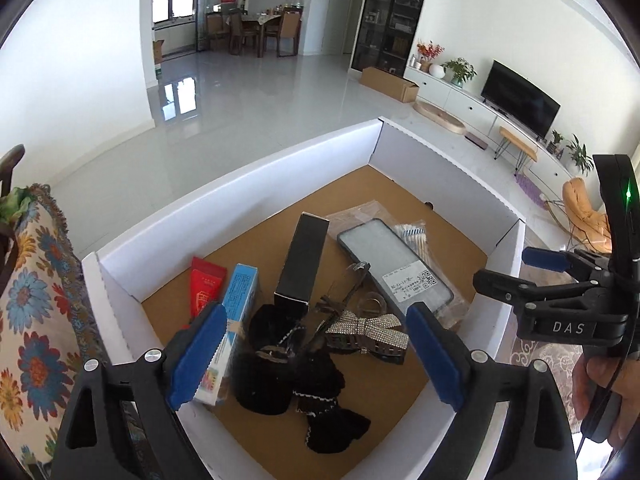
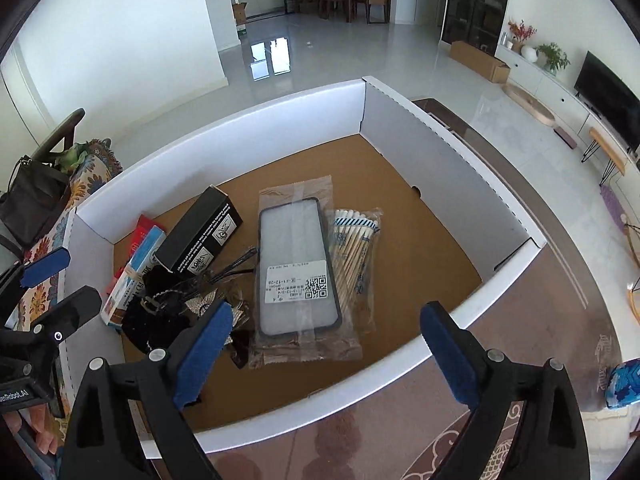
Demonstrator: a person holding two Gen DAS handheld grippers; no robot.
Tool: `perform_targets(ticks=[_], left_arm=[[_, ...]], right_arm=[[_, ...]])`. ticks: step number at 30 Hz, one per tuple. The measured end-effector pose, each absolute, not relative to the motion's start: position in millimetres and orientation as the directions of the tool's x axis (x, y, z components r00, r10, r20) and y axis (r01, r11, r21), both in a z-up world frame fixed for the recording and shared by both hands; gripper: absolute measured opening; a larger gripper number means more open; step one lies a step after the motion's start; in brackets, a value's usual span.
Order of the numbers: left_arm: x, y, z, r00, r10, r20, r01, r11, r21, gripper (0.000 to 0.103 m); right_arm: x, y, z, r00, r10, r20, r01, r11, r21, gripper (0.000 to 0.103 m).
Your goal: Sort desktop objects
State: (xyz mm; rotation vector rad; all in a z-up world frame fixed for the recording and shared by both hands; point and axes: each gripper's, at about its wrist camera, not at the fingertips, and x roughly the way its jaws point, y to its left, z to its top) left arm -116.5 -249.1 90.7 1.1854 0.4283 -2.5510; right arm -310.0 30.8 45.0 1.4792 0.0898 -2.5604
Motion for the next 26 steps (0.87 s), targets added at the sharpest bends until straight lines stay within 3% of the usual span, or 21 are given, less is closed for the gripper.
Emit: perform_targets(ticks=[8, 18, 20, 26], left_arm=[[-82.8, -217.0, 118.7, -0.623, -0.376, -0.686, 0.490, -0.871, 0.033, 0.095], [-79.0, -223.0, 120.4, -0.623, -0.353, -0.698, 0.510, -0.860, -0.020, 0.096], [-78.5, -226.8, 118.6, -0.619, -0.335, -0.711, 0.516, -0.855, -0.047, 0.103], [-74.2, -226.3, 116.8, -0.619, -0.368, -0.694, 0.543, -0.839, -0.040, 0.103]], right_arm=[[-277.1, 34.7, 54.0, -0.502, -0.146, -0.853, 0.196, -0.979, 0.052, 0.096], [-277.0, 28.3, 42.4, -0.495, -0.165, -0.853, 0.196, -0.978, 0.076, 0.096], [-278.2, 24.8, 39.7, -0.490, -0.165, -0.856, 0.202, -0.977, 0.072, 0.096], [-281.0, 17.3, 35.7, -0.494, -0.169, -0.853, 0.206, -0.976, 0.074, 0.096]])
